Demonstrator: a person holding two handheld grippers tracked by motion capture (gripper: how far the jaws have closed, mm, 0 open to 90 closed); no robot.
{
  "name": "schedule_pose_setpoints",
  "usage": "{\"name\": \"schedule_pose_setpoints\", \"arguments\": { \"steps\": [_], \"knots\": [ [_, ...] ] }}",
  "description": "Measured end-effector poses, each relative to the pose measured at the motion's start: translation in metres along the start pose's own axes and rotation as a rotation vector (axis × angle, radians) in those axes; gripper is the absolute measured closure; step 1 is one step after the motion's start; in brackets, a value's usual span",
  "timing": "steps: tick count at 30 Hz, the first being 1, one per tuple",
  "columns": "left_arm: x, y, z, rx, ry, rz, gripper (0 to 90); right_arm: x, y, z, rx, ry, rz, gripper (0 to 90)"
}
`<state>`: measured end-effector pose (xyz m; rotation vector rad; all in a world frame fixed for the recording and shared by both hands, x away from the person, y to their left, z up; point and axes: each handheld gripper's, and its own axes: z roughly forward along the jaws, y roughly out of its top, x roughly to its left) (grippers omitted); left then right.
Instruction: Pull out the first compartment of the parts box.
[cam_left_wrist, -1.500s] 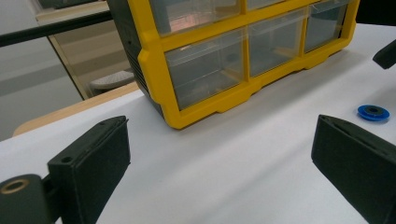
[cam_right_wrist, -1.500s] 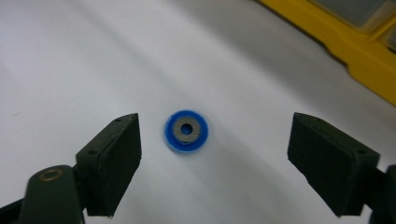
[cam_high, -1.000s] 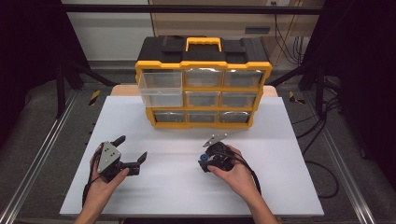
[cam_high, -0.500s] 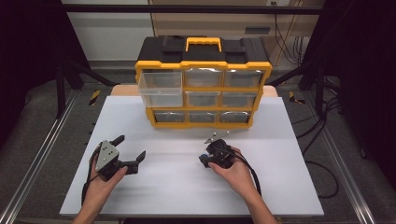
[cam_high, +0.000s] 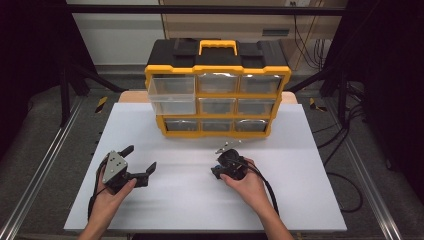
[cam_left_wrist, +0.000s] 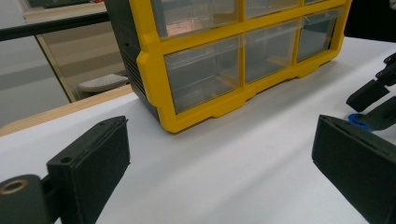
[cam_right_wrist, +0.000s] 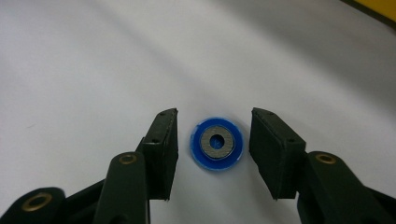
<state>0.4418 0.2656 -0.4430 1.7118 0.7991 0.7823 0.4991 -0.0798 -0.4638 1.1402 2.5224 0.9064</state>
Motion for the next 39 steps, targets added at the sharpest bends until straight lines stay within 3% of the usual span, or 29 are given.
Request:
{"name": "schedule_pose_setpoints", "arguments": {
  "steps": [3, 5, 6, 7, 12, 14, 24, 34, 39],
  "knots": [
    [0.0004, -0.0004, 0.0006, 0.004, 0.001, -0.001, 3.9, 0.0043, 0.0013, 0.0018, 0.001, 0.005, 0.055, 53.1],
    [0.0005, -0.0005, 0.0007, 0.004, 0.001, -0.003, 3.8, 0.0016, 0.0004, 0.0032, 0.011, -0.011, 0.007, 53.7],
    [0.0004, -0.0006, 0.0005, 0.004, 0.002, -0.003, 3.8, 0.0031, 0.0006, 0.0043, 0.013, -0.021, 0.024, 53.9],
    [0.0003, -0.0006, 0.0003, 0.004, 0.001, -0.003, 3.8, 0.0013, 0.0, 0.0047, 0.017, -0.017, -0.007, 54.2],
    [0.0012, -0.0005, -0.0011, 0.0, 0.003, -0.007, 3.8, 0.0022, 0.0002, 0.0038, 0.019, -0.013, 0.02, 55.6],
    [0.0028, -0.0008, -0.0016, -0.002, 0.008, -0.012, 3.8, 0.0007, -0.0004, 0.0037, 0.019, -0.02, -0.008, 56.4],
    [0.0037, -0.0014, -0.0016, -0.001, 0.01, -0.02, 3.9, -0.0002, -0.0021, 0.0023, 0.025, -0.026, -0.039, 61.8],
    [0.0043, -0.0015, -0.0021, -0.001, 0.01, -0.022, 3.9, -0.0001, -0.0023, 0.0019, 0.019, -0.016, -0.019, 62.1],
    [0.0046, -0.0017, -0.0022, 0.0, 0.011, -0.025, 4.0, -0.0024, -0.0026, 0.0012, 0.009, -0.013, -0.035, 62.2]
  ]
}}
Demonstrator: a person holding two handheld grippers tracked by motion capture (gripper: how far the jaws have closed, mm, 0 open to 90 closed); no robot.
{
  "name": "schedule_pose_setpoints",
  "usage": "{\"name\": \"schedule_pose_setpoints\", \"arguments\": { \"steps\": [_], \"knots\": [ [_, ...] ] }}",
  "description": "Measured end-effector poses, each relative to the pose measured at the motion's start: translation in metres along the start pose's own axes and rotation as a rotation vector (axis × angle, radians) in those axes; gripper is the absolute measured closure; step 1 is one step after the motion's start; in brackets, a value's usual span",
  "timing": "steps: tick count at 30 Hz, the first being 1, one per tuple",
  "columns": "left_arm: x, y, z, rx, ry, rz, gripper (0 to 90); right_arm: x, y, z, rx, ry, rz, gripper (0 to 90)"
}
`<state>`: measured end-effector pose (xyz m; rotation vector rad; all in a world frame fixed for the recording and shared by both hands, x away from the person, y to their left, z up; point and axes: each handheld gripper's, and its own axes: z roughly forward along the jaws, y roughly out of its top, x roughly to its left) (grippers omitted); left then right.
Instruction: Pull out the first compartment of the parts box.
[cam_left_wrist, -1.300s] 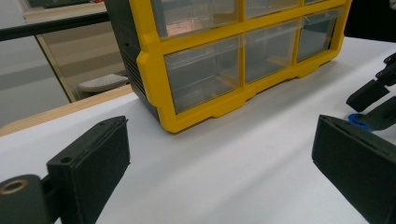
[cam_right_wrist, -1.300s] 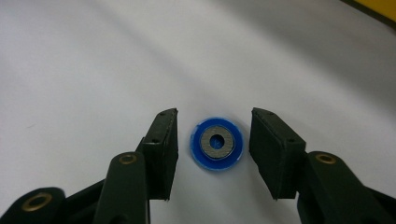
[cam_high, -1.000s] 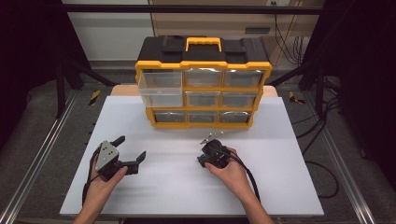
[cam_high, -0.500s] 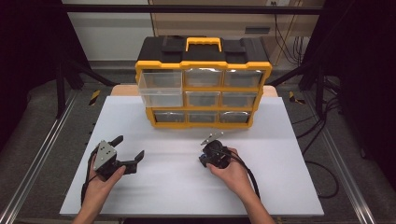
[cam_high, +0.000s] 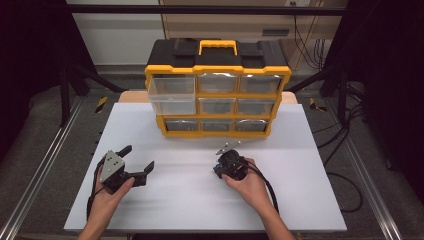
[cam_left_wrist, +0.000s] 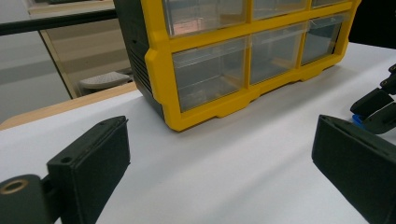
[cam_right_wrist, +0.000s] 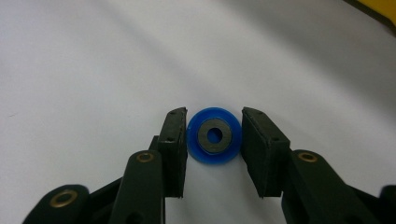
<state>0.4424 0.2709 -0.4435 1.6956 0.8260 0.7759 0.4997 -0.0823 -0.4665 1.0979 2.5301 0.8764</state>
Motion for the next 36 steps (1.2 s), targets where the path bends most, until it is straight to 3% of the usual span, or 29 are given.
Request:
{"name": "schedule_pose_setpoints", "arguments": {
  "steps": [12, 17, 20, 21, 23, 26, 29, 32, 33, 36],
  "knots": [
    [0.0, 0.0, 0.0, 0.003, 0.001, 0.001, 4.0, -0.001, -0.001, 0.001, -0.002, 0.0, -0.006, 62.6],
    [0.0, -0.001, 0.0, 0.004, 0.004, -0.002, 4.0, 0.0, -0.001, -0.001, -0.005, 0.015, 0.022, 62.7],
    [0.001, -0.001, 0.0, 0.003, 0.004, -0.005, 4.0, -0.002, -0.001, -0.001, -0.012, 0.012, 0.011, 62.7],
    [0.001, -0.001, 0.0, 0.002, 0.004, -0.007, 4.0, -0.002, -0.001, -0.001, -0.013, 0.01, 0.031, 62.8],
    [0.001, -0.001, 0.0, 0.004, 0.005, -0.007, 4.0, -0.004, -0.002, -0.001, -0.023, 0.008, 0.003, 62.8],
    [0.001, -0.001, 0.0, 0.004, 0.005, -0.008, 4.0, -0.004, -0.001, -0.002, -0.028, 0.012, 0.035, 62.8],
    [0.001, -0.001, 0.0, 0.003, 0.006, -0.009, 4.0, -0.005, -0.001, -0.004, -0.024, 0.0, 0.029, 62.8],
    [0.001, -0.001, 0.0, 0.001, 0.006, -0.012, 4.0, -0.004, -0.001, -0.006, -0.037, 0.007, 0.072, 62.8],
    [0.002, -0.001, 0.0, 0.0, 0.006, -0.012, 4.0, -0.005, -0.001, -0.007, -0.037, 0.003, 0.051, 62.8],
    [0.002, -0.001, -0.001, -0.002, 0.005, -0.015, 4.0, -0.006, -0.001, -0.01, -0.06, 0.013, 0.06, 62.8]
  ]
}}
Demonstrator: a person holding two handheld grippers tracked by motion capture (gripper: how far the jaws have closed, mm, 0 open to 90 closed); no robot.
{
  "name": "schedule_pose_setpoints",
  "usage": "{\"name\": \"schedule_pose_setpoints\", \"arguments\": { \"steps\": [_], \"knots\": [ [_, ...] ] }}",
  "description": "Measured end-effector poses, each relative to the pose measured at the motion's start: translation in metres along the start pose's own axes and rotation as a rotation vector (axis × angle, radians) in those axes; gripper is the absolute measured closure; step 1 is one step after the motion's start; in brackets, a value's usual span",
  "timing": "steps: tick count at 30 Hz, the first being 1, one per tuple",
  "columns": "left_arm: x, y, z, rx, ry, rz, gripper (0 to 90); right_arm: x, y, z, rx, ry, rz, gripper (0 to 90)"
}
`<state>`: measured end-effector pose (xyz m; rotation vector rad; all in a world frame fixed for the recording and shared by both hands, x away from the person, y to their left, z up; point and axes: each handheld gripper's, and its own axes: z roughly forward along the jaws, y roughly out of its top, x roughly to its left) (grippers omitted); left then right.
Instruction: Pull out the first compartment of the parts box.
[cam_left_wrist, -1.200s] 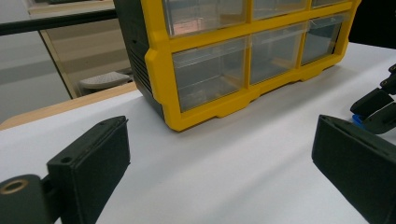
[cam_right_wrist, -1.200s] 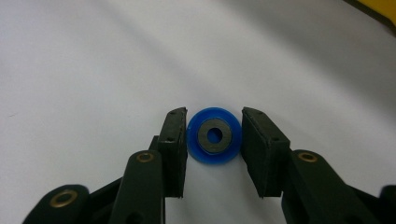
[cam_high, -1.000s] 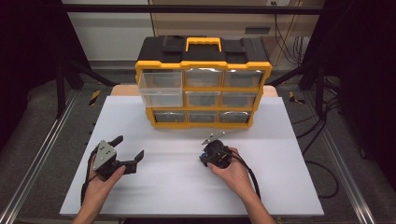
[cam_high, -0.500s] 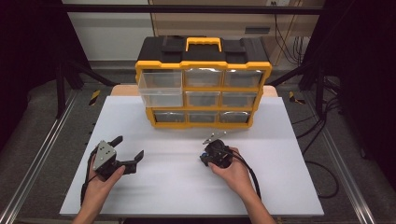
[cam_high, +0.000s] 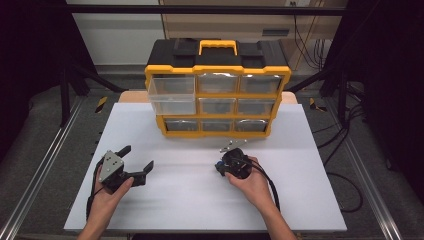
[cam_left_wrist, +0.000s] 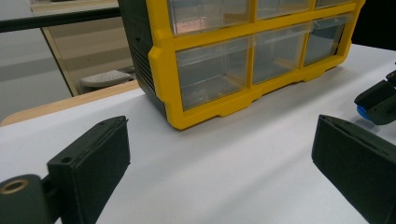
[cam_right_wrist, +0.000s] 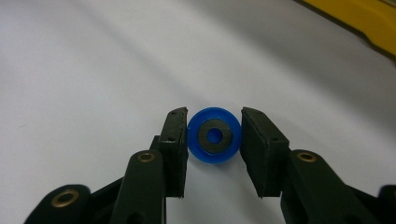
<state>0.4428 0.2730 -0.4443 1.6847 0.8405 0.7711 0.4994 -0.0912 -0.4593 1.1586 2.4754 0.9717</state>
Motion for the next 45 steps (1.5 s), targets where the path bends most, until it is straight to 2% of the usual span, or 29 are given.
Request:
{"name": "schedule_pose_setpoints", "arguments": {
  "steps": [1, 2, 6, 9, 10, 11, 16, 17, 19, 21, 22, 23, 27, 29, 34, 39, 42, 45],
  "knots": [
    [0.0, 0.0, 0.0, -0.001, 0.0, -0.001, 4.0, -0.002, 0.0, -0.001, -0.011, 0.014, -0.006, 62.8],
    [0.0, 0.0, 0.0, -0.002, 0.0, -0.002, 4.0, -0.003, 0.0, -0.001, -0.024, 0.021, 0.008, 62.8],
    [0.0, 0.0, -0.001, -0.004, 0.0, -0.004, 4.0, -0.007, 0.0, -0.004, -0.057, 0.004, -0.017, 62.8],
    [0.0, 0.0, 0.0, -0.003, -0.001, -0.004, 4.0, -0.008, 0.001, -0.007, -0.076, 0.008, -0.004, 62.8],
    [0.0, 0.0, 0.0, -0.003, -0.001, -0.004, 4.0, -0.009, 0.001, -0.008, -0.085, 0.002, -0.015, 62.8],
    [0.0, 0.0, 0.0, -0.003, -0.001, -0.005, 4.0, -0.008, 0.001, -0.009, -0.092, 0.002, 0.005, 62.8],
    [0.0, 0.001, -0.001, -0.008, -0.007, -0.002, 3.9, -0.012, 0.001, -0.015, -0.126, -0.012, -0.006, 62.8],
    [0.0, 0.001, -0.001, -0.009, -0.006, -0.002, 3.9, -0.011, 0.002, -0.017, -0.13, -0.003, 0.027, 62.8],
    [0.0, 0.001, -0.001, -0.01, -0.007, -0.004, 3.9, -0.014, 0.002, -0.019, -0.16, -0.016, 0.008, 62.8],
    [0.0, 0.001, -0.001, -0.012, -0.006, -0.006, 3.9, -0.014, 0.002, -0.022, -0.166, -0.007, 0.036, 62.8],
    [0.0, 0.001, -0.001, -0.013, -0.007, -0.007, 3.9, -0.016, 0.002, -0.023, -0.174, -0.024, 0.013, 62.8],
    [0.0, 0.001, -0.001, -0.014, -0.007, -0.006, 3.9, -0.016, 0.003, -0.024, -0.183, -0.017, 0.023, 62.8],
    [0.0, 0.002, -0.001, -0.015, -0.006, -0.006, 3.9, -0.017, 0.002, -0.028, -0.193, -0.018, 0.041, 62.8],
    [0.0, 0.002, -0.001, -0.015, -0.008, -0.007, 3.9, -0.02, 0.002, -0.028, -0.209, -0.035, 0.011, 62.8],
    [0.0, 0.002, -0.001, -0.016, -0.008, -0.005, 3.8, -0.022, 0.002, -0.031, -0.226, -0.039, 0.015, 62.8],
    [0.0, 0.002, -0.001, -0.016, -0.008, -0.004, 3.9, -0.022, 0.002, -0.033, -0.242, -0.044, 0.03, 62.8],
    [0.0, 0.002, -0.001, -0.015, -0.007, -0.005, 3.8, -0.021, 0.002, -0.035, -0.246, -0.039, 0.055, 62.8],
    [0.001, 0.001, -0.001, -0.012, -0.006, -0.007, 3.8, -0.023, 0.002, -0.036, -0.253, -0.045, 0.05, 62.8]
  ]
}}
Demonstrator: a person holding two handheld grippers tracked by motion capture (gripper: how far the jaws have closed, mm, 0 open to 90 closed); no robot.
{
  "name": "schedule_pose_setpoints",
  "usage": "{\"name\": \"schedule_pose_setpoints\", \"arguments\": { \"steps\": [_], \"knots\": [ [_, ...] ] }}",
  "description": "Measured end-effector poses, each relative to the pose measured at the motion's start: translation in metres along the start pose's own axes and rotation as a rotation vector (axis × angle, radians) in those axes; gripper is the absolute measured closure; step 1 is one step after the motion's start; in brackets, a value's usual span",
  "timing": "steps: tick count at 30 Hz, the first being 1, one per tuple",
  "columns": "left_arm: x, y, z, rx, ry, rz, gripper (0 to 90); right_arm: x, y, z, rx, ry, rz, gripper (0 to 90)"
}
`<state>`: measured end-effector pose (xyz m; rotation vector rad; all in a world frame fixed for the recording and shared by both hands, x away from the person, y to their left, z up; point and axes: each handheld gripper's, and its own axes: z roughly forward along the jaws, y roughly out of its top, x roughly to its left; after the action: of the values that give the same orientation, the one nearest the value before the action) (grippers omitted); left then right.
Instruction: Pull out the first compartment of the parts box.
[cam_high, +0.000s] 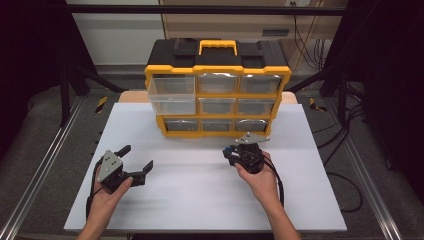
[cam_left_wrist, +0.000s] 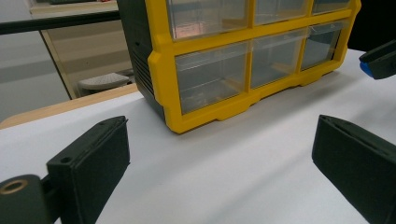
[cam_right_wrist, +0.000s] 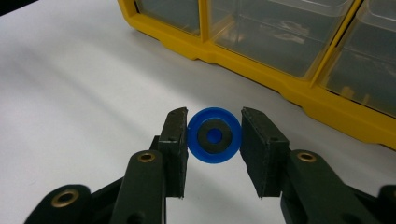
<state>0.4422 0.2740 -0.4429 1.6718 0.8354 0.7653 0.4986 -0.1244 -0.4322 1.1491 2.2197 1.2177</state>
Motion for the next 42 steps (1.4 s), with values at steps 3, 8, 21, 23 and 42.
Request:
{"name": "schedule_pose_setpoints", "arguments": {
  "steps": [3, 8, 21, 23, 42],
  "knots": [
    [0.0, 0.0, 0.0, -0.003, 0.001, -0.004, 3.9, -0.001, 0.0, -0.001, -0.007, -0.002, -0.014, 62.8],
    [0.0, 0.001, 0.0, -0.004, 0.001, 0.0, 3.8, -0.001, 0.001, -0.005, -0.016, -0.006, 0.008, 62.8],
    [0.001, 0.002, 0.0, -0.01, 0.008, -0.005, 3.8, -0.005, 0.002, -0.01, -0.04, -0.016, -0.004, 62.8],
    [0.001, 0.002, -0.001, -0.016, 0.013, -0.003, 3.8, -0.004, 0.002, -0.01, -0.039, -0.017, -0.001, 62.8],
    [0.003, 0.003, -0.004, -0.029, 0.017, -0.014, 3.9, 0.005, 0.006, -0.011, -0.062, -0.016, -0.009, 62.8]
  ]
}}
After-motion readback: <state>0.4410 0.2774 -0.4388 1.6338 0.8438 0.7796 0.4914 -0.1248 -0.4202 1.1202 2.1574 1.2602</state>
